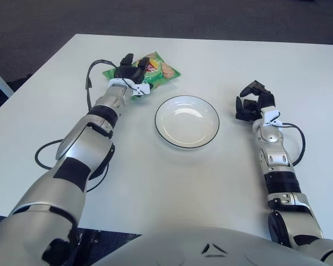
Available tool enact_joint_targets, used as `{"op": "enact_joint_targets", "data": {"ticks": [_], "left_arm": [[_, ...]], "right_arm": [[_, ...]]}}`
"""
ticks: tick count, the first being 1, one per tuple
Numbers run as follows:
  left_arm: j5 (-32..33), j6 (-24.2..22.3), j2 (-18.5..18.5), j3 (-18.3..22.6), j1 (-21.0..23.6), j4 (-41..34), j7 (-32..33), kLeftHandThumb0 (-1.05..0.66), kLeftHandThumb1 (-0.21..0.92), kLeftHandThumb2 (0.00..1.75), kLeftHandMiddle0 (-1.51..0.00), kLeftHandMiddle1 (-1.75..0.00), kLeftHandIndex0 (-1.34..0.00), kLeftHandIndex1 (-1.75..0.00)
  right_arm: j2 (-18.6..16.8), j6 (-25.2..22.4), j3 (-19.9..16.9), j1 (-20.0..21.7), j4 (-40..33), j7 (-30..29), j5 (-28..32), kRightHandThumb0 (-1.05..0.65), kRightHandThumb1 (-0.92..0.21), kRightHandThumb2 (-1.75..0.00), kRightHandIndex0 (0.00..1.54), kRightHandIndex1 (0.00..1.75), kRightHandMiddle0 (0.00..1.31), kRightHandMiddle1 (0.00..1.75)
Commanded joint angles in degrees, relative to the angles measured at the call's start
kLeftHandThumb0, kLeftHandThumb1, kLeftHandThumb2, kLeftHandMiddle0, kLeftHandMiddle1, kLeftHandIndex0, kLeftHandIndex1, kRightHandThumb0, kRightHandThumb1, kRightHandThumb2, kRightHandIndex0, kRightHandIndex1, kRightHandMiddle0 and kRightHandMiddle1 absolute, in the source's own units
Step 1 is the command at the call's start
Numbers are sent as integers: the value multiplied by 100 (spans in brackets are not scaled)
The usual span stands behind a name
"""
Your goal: Put the snack into the plate.
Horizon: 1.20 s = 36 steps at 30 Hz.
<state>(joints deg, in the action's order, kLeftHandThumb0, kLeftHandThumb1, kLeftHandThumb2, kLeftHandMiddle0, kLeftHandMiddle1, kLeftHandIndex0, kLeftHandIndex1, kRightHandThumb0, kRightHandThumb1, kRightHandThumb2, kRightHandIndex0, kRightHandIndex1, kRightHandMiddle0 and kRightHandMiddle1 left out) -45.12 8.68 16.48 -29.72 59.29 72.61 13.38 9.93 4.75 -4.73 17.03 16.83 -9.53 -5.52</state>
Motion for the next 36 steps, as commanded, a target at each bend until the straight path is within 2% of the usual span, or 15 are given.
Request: {"op": "enact_joint_targets", "data": {"ticks": [1, 14, 22, 23, 26, 31, 33, 35, 36], "left_arm": [[160, -39, -131, 36, -77, 127, -187, -104, 92, 103, -3, -1, 0, -37], [399, 39, -240, 27, -224, 170, -192, -105, 92, 95, -12, -5, 0, -45], [404, 57, -235, -38, -266, 174, -127, -104, 92, 91, -20, -18, 0, -49], [362, 35, -232, -77, -276, 193, -65, -104, 92, 90, -19, -22, 0, -49], [285, -2, -222, -163, -291, 245, 66, -99, 92, 79, -5, -65, 0, -53], [239, -4, -203, -266, -314, 282, 269, -84, 89, 61, -1, -91, 0, -57], [232, -25, -201, -294, -329, 300, 350, -75, 81, 64, 0, -102, 0, -60], [206, -81, -207, -326, -349, 326, 433, -59, 60, 82, 0, -111, 0, -65], [193, -112, -211, -343, -358, 338, 467, -55, 55, 86, 0, -114, 0, -68]], "right_arm": [[-97, -68, 111, -454, 314, 80, -72, -50, -28, -137, 135, 175, 65, 175], [-26, 29, 219, -473, 336, 10, -230, -50, -27, -137, 135, 175, 65, 175], [-28, 17, 256, -477, 309, -68, -331, -50, -27, -137, 135, 175, 66, 175], [-20, 19, 264, -480, 306, -73, -346, -50, -27, -137, 135, 175, 66, 175], [-7, 23, 275, -483, 306, -77, -367, -50, -27, -138, 135, 175, 66, 175], [-14, 47, 265, -484, 313, -76, -341, -50, -27, -138, 135, 175, 66, 175], [-14, 36, 266, -484, 309, -71, -336, -50, -27, -138, 135, 175, 66, 175], [-14, 20, 269, -486, 301, -66, -336, -51, -26, -138, 135, 175, 66, 175], [-13, 13, 270, -487, 297, -65, -337, -51, -26, -138, 135, 175, 66, 175]]}}
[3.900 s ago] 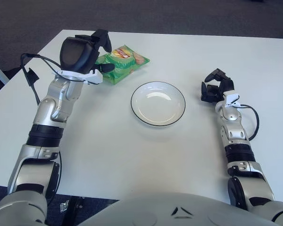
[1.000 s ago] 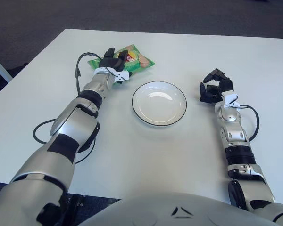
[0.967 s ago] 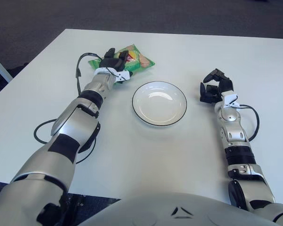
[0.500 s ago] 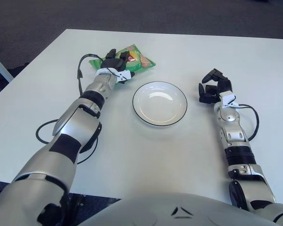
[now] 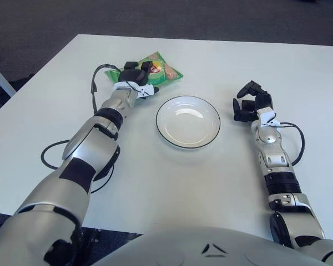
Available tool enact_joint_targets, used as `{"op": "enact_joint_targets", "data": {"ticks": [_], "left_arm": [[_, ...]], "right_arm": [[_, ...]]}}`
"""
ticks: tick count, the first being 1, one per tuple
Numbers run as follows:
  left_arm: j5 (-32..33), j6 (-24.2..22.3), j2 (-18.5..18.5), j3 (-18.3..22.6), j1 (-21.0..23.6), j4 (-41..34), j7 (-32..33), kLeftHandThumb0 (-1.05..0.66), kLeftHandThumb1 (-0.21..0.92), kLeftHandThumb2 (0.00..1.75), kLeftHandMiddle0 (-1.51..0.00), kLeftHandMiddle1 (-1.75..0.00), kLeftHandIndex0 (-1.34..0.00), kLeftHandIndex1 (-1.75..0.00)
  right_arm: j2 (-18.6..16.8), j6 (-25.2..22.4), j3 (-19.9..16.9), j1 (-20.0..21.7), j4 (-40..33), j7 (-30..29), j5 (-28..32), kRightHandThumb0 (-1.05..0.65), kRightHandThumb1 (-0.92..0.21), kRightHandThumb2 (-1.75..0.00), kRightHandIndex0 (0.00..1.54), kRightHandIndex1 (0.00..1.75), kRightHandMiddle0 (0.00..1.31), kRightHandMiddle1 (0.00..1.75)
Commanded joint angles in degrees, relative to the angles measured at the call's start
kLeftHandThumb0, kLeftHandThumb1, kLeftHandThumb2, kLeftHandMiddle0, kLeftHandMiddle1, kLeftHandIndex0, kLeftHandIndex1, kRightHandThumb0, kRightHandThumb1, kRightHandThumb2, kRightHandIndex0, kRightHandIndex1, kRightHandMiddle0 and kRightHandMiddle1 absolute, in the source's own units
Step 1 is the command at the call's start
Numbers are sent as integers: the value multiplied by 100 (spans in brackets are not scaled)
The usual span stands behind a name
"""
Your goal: Put the snack into the plate.
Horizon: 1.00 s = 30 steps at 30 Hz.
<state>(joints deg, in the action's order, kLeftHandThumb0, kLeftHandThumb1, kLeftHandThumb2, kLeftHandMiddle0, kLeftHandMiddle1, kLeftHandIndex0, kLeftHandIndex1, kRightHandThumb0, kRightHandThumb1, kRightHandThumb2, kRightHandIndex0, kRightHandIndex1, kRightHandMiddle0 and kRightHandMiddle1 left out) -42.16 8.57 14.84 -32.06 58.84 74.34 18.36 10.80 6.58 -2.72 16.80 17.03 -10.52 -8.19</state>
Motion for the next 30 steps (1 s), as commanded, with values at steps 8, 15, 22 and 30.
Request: {"op": "enact_joint_targets", "data": {"ticks": [8, 15, 22, 30], "left_arm": [[-59, -351, -108, -89, -344, 211, 118, -4, 18, 129, 0, -162, 0, -125], [-74, -589, -161, -57, -413, 238, 640, 23, 14, 148, 0, -173, 0, -154], [-350, -728, -101, -302, -497, 269, 1356, 38, 43, 117, -36, -175, -16, -172], [-416, -653, -34, -372, -541, 302, 1566, 47, 32, 131, -59, -175, -67, -175]], "right_arm": [[-96, -160, 78, -462, 297, 69, -51, -51, -26, -138, 135, 175, 66, 175], [-117, -221, 88, -487, 209, 10, -84, -51, -25, -139, 134, 175, 67, 175], [-114, -302, 112, -488, 168, -8, -94, -51, -24, -140, 134, 175, 68, 175], [-101, -310, 133, -493, 152, 0, -108, -51, -24, -141, 134, 175, 68, 175]]}}
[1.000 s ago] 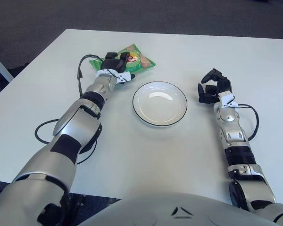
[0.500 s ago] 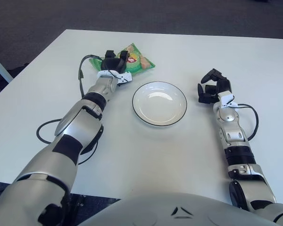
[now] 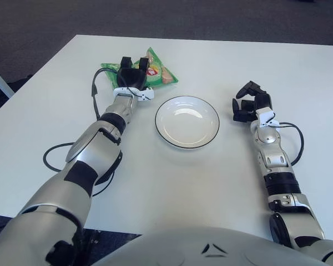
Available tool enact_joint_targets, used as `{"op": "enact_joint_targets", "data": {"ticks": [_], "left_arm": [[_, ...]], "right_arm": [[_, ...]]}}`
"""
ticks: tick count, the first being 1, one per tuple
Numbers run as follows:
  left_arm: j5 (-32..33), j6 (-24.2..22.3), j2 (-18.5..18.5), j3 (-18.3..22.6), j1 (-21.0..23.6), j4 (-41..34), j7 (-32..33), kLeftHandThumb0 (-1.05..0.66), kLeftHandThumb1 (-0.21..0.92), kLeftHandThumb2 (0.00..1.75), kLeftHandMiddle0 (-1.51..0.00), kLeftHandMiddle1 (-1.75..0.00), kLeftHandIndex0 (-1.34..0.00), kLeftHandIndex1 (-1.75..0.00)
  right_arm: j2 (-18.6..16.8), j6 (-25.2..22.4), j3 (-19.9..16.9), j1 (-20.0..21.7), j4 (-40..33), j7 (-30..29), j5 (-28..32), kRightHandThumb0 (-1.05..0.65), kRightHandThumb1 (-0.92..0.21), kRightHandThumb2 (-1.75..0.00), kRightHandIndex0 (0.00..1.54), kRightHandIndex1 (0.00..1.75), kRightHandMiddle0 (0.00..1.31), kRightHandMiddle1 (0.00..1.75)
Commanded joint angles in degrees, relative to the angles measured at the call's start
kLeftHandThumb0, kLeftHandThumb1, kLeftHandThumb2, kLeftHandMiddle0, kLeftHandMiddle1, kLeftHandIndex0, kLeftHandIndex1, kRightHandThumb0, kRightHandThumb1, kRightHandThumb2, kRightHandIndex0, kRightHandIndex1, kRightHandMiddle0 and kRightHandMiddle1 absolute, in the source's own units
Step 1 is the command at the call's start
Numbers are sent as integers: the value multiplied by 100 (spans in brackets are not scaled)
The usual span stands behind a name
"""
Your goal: Put the snack into the plate.
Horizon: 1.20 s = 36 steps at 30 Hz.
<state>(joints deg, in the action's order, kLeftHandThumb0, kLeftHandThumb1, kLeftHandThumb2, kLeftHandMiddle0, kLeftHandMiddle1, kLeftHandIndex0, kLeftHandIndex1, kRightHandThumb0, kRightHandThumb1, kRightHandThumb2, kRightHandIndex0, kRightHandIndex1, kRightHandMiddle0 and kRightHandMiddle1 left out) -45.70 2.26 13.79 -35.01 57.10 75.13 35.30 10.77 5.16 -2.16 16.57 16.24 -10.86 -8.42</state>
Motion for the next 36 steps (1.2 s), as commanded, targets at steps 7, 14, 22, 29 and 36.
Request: {"op": "enact_joint_targets", "data": {"ticks": [7, 14, 22, 29, 36], "left_arm": [[-126, 54, 169, -163, -372, 238, -100, 49, 26, 138, -65, -175, -85, -175], [-113, 233, 302, -195, -377, 231, -53, 51, 22, 143, -68, -175, -88, -175], [44, 476, 480, -25, -200, 52, -2, 52, 19, 147, -71, -175, -91, -175], [54, 560, 520, 52, -73, -45, 62, 53, 17, 150, -73, -175, -97, -175], [93, 870, 639, 202, 244, -260, 309, 55, 12, 156, -77, -175, -102, -175]], "right_arm": [[-77, -123, 104, -462, 246, 86, -84, -51, -25, -140, 134, 175, 67, 175], [-63, -110, 111, -460, 254, 113, -74, -51, -25, -140, 134, 175, 67, 175], [-34, -4, 146, -461, 293, 70, -134, -50, -27, -137, 134, 175, 66, 175], [-3, 43, 177, -420, 382, 75, -157, -50, -26, -138, 134, 175, 66, 175], [6, 141, 172, -378, 484, 53, -180, -51, -24, -140, 132, 175, 68, 175]]}}
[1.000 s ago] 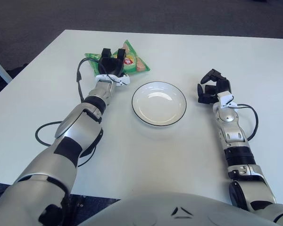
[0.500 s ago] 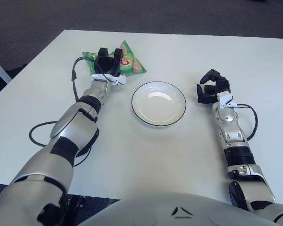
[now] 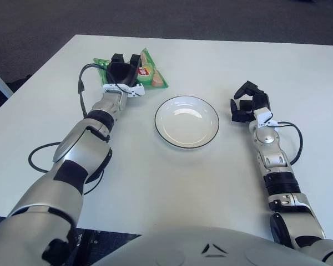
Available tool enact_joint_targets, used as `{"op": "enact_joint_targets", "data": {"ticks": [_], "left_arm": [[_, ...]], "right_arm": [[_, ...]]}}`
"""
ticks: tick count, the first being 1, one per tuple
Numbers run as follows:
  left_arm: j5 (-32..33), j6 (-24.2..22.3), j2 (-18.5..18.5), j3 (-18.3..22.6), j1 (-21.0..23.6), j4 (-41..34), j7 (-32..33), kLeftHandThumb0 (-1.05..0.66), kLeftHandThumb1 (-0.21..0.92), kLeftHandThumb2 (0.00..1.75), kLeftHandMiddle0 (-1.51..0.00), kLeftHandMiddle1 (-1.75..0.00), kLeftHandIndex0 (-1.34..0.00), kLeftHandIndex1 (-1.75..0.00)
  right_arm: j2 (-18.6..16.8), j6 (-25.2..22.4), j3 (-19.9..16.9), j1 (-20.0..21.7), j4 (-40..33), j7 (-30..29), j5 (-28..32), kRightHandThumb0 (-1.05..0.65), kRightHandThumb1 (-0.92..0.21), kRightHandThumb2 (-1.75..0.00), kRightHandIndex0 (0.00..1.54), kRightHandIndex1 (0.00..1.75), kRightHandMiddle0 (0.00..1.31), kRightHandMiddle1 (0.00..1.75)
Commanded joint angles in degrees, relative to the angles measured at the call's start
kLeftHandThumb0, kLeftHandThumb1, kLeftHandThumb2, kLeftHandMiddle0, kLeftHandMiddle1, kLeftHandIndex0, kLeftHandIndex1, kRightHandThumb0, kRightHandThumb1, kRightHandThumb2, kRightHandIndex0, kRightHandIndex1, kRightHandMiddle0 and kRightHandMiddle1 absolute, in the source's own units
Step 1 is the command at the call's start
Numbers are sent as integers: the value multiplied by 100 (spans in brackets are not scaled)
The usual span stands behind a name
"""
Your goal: Put the snack into the plate.
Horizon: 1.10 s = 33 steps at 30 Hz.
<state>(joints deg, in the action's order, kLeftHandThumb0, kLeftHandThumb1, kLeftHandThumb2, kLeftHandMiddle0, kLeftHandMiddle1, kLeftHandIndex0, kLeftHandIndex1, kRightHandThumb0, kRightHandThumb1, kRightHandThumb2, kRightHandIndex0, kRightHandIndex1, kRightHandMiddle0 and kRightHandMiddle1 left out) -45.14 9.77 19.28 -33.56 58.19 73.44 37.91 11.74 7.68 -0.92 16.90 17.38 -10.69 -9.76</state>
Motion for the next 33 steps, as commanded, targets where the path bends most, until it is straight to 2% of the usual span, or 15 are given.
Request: {"op": "enact_joint_targets", "data": {"ticks": [1, 4, 7, 13, 17, 21, 26, 33], "left_arm": [[38, 142, 95, 68, 135, -112, 66, 56, 11, 156, -78, -175, -102, -175], [109, 363, 151, 183, 145, -352, 172, 56, 11, 157, -78, -175, -103, -175], [272, 914, 229, 362, 70, -674, 293, 56, 9, 159, -79, -175, -105, -175], [443, 1615, 332, 556, -65, -1043, 233, 57, 9, 159, -80, -175, -106, -175], [682, 2471, 599, 703, -230, -1459, -189, 56, 11, 157, -78, -175, -104, -175], [795, 3080, 698, 784, -244, -1442, -446, 55, 12, 155, -77, -175, -102, -175], [964, 3579, 712, 932, -256, -1399, -719, 55, 13, 154, -76, -175, -101, -175], [1196, 3912, 733, 1200, -368, -1741, -1088, 54, 14, 154, -76, -175, -101, -175]], "right_arm": [[-92, -103, 46, -409, 377, 34, -49, -51, -24, -141, 132, 175, 68, 175], [-96, -65, 53, -395, 404, -6, -86, -52, -23, -142, 132, 175, 68, 175], [-93, -115, 81, -390, 380, -40, -147, -52, -23, -143, 131, 175, 69, 175], [-75, -138, 93, -390, 386, -16, -149, -52, -22, -143, 131, 175, 70, 175], [-40, -61, 80, -365, 480, 78, -84, -52, -23, -142, 132, 175, 69, 175], [-54, -41, 62, -351, 495, 103, -63, -51, -24, -141, 132, 175, 68, 175], [-55, -83, 57, -343, 499, 110, -84, -51, -24, -140, 133, 175, 68, 175], [-59, -7, 60, -309, 580, 29, -133, -52, -23, -142, 133, 175, 68, 175]]}}
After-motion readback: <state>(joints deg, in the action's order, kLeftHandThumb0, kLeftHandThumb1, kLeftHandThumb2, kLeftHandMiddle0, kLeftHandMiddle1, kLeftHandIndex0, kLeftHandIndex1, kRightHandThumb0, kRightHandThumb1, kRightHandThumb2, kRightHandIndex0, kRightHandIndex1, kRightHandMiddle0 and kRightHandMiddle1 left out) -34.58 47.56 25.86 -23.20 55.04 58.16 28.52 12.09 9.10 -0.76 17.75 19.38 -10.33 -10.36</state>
